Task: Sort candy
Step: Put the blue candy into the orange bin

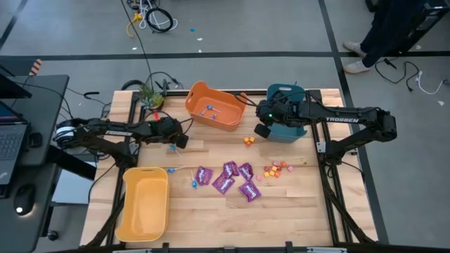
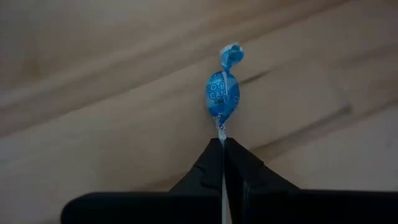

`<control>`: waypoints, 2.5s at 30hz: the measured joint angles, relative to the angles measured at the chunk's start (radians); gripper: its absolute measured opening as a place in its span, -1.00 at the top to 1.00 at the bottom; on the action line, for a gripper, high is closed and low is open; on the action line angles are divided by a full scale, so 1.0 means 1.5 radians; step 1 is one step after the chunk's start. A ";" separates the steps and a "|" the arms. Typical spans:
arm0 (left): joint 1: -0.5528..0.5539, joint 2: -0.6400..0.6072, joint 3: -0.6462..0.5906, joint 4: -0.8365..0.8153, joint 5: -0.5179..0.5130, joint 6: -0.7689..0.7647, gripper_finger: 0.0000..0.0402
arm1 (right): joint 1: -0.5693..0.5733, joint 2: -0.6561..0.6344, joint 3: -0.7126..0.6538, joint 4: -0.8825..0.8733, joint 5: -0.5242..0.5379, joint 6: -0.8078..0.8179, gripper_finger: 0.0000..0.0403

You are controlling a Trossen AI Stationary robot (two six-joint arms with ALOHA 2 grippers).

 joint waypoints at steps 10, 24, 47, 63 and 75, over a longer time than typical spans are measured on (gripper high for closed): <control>-0.009 -0.041 0.051 -0.085 -0.052 0.029 1.00 | 0.000 0.000 0.000 0.015 0.000 0.000 0.57; -0.090 -0.060 0.193 -0.253 -0.054 0.106 1.00 | 0.000 0.000 0.000 0.003 0.000 0.000 0.57; -0.147 -0.060 0.293 -0.150 -0.015 0.294 1.00 | 0.000 0.000 0.000 0.007 0.000 -0.018 0.57; 0.001 -0.020 0.294 0.033 -0.025 0.426 1.00 | 0.000 0.000 0.000 0.019 0.000 -0.028 0.57; 0.113 0.075 0.294 0.137 0.063 0.473 1.00 | 0.000 0.000 0.000 0.019 0.000 -0.027 0.57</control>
